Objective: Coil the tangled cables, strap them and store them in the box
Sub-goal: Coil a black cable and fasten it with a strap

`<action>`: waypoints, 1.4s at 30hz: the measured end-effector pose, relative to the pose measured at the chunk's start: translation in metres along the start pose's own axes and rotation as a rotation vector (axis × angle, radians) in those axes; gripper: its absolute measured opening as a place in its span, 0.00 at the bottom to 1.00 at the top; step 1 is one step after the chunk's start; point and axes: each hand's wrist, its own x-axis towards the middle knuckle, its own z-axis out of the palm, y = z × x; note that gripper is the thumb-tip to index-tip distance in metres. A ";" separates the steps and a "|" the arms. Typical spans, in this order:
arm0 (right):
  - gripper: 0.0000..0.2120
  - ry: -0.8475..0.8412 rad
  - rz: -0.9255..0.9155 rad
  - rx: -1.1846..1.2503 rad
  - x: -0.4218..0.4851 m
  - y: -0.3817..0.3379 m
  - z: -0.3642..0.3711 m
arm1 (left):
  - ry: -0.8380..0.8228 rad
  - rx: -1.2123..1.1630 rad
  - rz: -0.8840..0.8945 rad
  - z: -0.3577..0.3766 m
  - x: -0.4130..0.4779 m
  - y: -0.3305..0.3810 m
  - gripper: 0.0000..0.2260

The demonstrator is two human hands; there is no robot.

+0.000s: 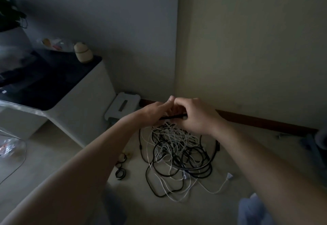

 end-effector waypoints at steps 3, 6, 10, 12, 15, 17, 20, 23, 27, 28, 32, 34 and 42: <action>0.10 -0.064 0.122 0.188 0.002 0.026 -0.005 | -0.114 0.096 0.090 -0.020 -0.004 -0.007 0.26; 0.08 -0.126 0.207 0.420 0.003 0.047 -0.013 | -0.113 0.293 0.135 -0.032 -0.008 -0.012 0.09; 0.06 0.078 0.185 0.455 0.008 0.051 -0.012 | -0.262 0.071 0.029 -0.014 -0.005 -0.010 0.20; 0.02 0.168 0.213 0.328 0.011 0.052 -0.009 | -0.370 -0.074 0.007 -0.007 -0.007 -0.005 0.23; 0.08 0.188 0.229 0.152 0.010 0.054 0.003 | -0.554 -0.357 -0.007 -0.004 -0.012 0.006 0.25; 0.09 0.182 0.208 0.156 0.010 0.051 0.015 | -0.646 -0.603 -0.015 -0.006 -0.015 0.010 0.25; 0.11 0.152 0.191 0.180 0.011 0.046 0.030 | -0.659 -0.857 0.023 -0.014 -0.016 0.010 0.26; 0.05 0.168 0.216 0.143 0.010 0.044 0.041 | -0.577 -0.921 0.002 -0.022 -0.016 0.008 0.25; 0.09 0.187 0.207 0.228 0.008 0.047 0.038 | -0.433 -0.820 -0.041 -0.029 -0.011 0.000 0.19; 0.09 0.177 0.202 0.265 0.008 0.047 0.033 | -0.379 -0.786 -0.048 -0.030 -0.011 -0.002 0.18; 0.05 0.194 0.258 0.540 0.010 0.045 0.017 | -0.221 -0.616 -0.018 -0.039 -0.011 -0.011 0.19; 0.04 0.208 0.310 0.689 0.010 0.042 0.010 | -0.296 -0.577 0.001 -0.042 -0.013 -0.012 0.20; 0.05 0.233 0.464 1.151 0.010 0.037 0.005 | -0.445 -0.683 0.082 -0.030 -0.016 0.003 0.19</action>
